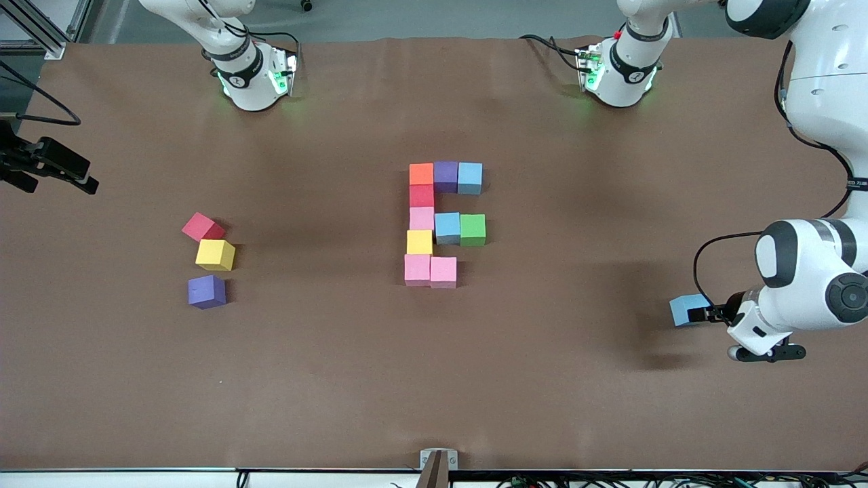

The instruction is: Arrange 11 blocks into digit 3

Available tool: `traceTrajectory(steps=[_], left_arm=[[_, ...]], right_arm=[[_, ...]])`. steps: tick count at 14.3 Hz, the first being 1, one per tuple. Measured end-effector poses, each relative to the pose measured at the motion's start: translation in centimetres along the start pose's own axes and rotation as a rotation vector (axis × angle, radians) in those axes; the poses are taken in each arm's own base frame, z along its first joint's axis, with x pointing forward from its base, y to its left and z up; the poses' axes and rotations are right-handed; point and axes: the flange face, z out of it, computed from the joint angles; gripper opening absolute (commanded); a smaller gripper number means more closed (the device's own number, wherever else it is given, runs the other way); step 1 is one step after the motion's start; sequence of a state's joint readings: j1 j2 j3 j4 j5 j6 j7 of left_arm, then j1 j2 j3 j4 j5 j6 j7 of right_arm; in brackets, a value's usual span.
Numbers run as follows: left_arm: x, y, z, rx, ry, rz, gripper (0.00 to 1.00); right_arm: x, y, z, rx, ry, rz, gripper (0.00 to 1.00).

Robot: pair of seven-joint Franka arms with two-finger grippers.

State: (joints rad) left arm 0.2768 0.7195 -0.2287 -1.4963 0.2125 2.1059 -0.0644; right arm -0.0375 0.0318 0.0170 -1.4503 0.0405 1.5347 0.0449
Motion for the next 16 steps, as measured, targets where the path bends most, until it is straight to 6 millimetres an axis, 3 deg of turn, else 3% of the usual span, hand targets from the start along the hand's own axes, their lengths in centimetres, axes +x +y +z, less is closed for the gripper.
traceTrajectory(steps=[7,11,16], left_arm=[[0.0,1.4,0.6,-0.012,0.019,0.020,1.00],[-0.4,1.7,2.6,-0.019,0.010,0.024,0.97],[-0.3,2.3,3.5,-0.025,0.013,0.018,0.46]], right_arm=[[0.0,0.0,0.0,0.000,0.001,0.000,1.00],[0.0,0.0,0.0,0.000,0.002,0.000,1.00],[0.0,0.0,0.0,0.000,0.003,0.000,1.00]])
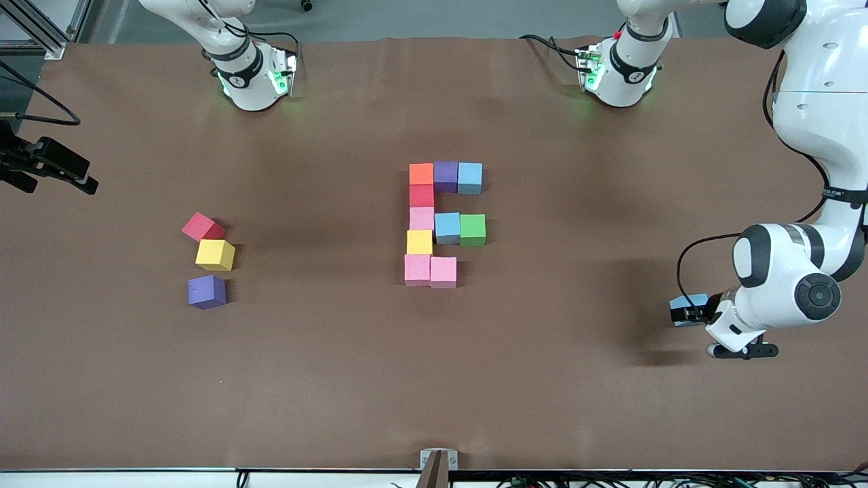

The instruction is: Arrange 11 blocks into digit 3

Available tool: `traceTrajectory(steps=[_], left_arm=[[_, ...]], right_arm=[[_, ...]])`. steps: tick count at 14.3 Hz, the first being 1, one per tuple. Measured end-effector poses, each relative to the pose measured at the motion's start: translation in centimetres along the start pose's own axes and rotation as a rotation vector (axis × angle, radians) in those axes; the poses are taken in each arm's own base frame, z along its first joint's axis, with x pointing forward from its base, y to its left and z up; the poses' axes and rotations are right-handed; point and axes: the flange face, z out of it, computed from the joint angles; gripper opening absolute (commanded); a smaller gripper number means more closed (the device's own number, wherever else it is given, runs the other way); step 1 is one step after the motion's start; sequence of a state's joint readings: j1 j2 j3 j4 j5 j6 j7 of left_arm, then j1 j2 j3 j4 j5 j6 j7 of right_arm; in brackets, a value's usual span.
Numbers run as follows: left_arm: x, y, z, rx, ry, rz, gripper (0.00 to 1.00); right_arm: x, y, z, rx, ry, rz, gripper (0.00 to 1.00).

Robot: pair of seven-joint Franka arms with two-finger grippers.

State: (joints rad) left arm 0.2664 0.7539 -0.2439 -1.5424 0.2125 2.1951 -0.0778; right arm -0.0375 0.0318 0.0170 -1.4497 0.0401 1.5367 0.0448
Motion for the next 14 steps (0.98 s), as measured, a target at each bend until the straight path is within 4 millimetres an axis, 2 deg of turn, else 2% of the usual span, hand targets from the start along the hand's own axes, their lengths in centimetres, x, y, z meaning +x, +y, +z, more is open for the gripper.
traceTrajectory(steps=[2,3,6,9,12,14], left_arm=[[0.1,1.6,-0.1,0.000,0.003,-0.060,0.30],[0.2,3.3,-0.2,0.000,0.006,-0.105,0.25],[-0.1,11.3,-0.6,-0.002,0.017,-0.241,0.24],[-0.9,19.5,-1.9,-0.031,0.033,-0.382,0.25],[-1.7,25.7,-3.8,-0.117,0.014,-0.577,0.21],[-2.8,29.4,-4.1,-0.145,-0.017,-0.744,0.20]], right_arm=[[0.0,0.0,0.0,0.000,0.000,0.000,1.00],[0.0,0.0,0.0,0.000,0.001,0.000,1.00],[0.0,0.0,0.0,0.000,0.001,0.000,1.00],[0.0,0.0,0.0,0.000,0.001,0.000,1.00],[0.0,0.0,-0.1,0.000,0.002,0.000,1.00],[0.0,0.0,-0.1,0.000,0.002,0.000,1.00]])
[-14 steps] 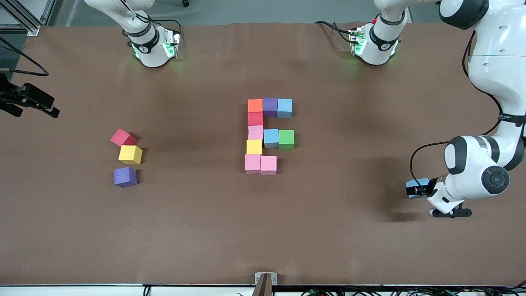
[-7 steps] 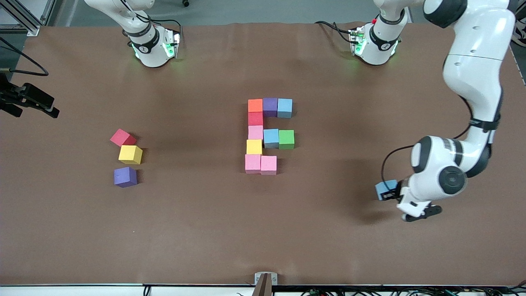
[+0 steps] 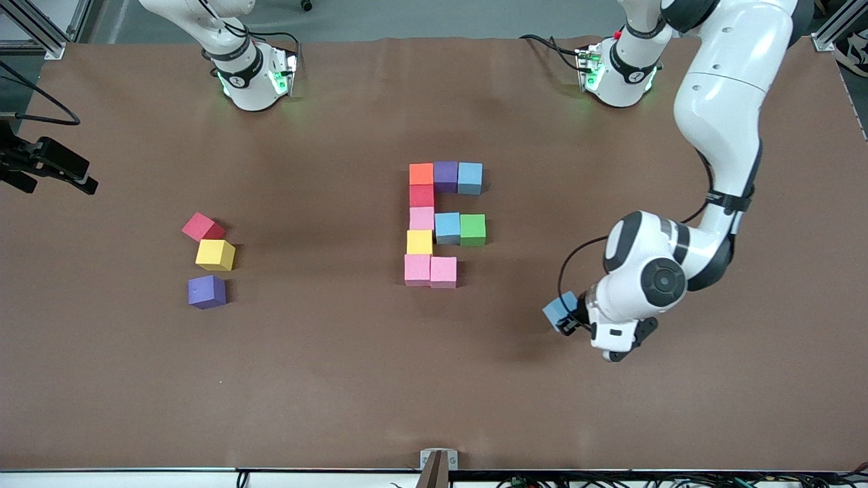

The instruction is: Arrange 11 blocks into digit 3

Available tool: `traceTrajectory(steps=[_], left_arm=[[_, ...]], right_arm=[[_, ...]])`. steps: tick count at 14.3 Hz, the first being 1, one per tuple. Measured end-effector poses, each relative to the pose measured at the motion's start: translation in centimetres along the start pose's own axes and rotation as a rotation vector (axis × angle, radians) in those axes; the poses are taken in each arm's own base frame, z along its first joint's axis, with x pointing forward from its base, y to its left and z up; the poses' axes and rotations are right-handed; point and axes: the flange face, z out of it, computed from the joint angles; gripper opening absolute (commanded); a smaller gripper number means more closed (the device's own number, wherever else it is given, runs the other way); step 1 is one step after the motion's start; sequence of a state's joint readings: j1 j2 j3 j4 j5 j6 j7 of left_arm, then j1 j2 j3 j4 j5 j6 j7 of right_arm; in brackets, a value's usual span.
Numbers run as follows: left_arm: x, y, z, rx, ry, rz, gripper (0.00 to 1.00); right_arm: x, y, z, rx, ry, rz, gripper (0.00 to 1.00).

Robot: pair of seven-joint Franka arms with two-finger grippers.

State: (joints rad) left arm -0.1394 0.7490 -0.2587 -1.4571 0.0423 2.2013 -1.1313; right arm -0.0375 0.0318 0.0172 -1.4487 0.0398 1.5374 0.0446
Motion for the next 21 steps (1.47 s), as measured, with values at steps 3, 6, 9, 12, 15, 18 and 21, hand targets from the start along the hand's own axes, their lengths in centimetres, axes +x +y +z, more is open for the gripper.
traceTrajectory(steps=[3,6,9,12,15,18,21], left_arm=[[-4.3,2.1,0.3,0.000,-0.001,-0.217,0.20],[-6.8,3.2,0.5,0.000,-0.004,-0.389,0.21],[-9.8,4.3,1.1,0.006,-0.005,-0.599,0.21],[-12.1,4.9,1.9,0.017,-0.002,-0.730,0.21],[-13.6,5.3,2.3,0.018,0.012,-0.844,0.22],[-14.9,5.6,2.6,0.005,0.082,-0.886,0.22],[-16.1,5.7,3.8,0.016,0.099,-0.876,0.22]], right_arm=[[0.0,0.0,0.0,0.000,0.000,0.000,1.00],[0.0,0.0,0.0,0.000,0.000,0.000,1.00],[0.0,0.0,0.0,0.000,0.000,0.000,1.00],[0.0,0.0,0.0,0.000,0.000,0.000,1.00],[0.0,0.0,0.0,0.000,0.000,0.000,1.00],[0.0,0.0,0.0,0.000,0.000,0.000,1.00],[0.0,0.0,0.0,0.000,0.000,0.000,1.00]])
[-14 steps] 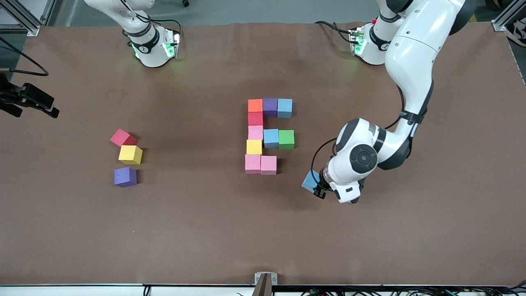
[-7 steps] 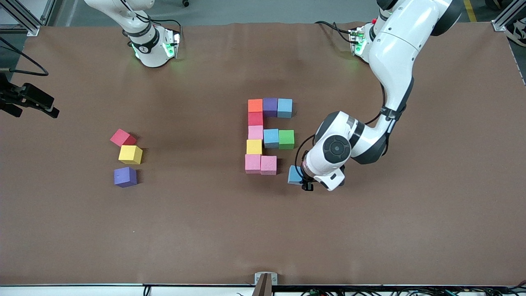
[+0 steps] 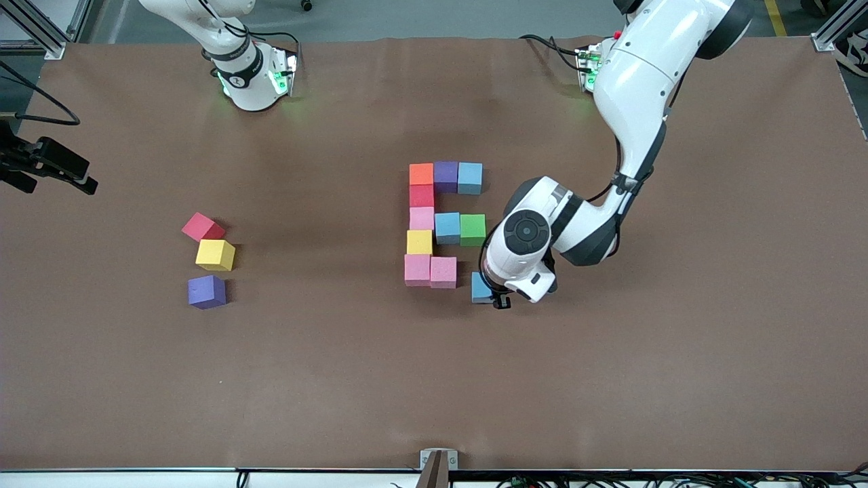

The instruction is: Arrange 11 blocks into digit 3

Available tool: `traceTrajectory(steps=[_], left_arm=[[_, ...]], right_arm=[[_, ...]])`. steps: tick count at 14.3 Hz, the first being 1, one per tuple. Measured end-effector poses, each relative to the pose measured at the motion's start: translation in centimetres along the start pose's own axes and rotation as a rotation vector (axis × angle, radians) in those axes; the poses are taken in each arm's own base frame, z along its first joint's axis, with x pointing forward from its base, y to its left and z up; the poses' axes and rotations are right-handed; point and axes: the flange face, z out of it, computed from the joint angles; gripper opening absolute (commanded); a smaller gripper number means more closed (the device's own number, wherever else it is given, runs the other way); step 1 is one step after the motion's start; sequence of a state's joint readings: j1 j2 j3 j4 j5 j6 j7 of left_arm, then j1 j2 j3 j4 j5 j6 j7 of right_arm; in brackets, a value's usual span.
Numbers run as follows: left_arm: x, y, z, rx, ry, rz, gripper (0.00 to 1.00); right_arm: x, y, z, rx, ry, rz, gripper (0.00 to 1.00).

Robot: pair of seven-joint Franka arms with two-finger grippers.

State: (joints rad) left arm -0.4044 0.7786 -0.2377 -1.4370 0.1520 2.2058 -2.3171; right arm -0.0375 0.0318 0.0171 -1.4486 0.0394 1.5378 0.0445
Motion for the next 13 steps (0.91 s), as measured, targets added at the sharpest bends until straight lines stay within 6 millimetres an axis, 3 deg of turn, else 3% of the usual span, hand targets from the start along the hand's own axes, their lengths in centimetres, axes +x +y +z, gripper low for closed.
traceTrajectory(steps=[5,13], left_arm=[[-0.9,-1.2,2.5,0.029,0.019,0.022,0.22],[-2.5,-2.4,2.7,0.027,0.017,0.047,0.22]], right_arm=[[0.1,0.0,-0.1,0.000,0.005,0.000,1.00],[0.1,-0.1,-0.1,0.000,0.009,-0.002,1.00]])
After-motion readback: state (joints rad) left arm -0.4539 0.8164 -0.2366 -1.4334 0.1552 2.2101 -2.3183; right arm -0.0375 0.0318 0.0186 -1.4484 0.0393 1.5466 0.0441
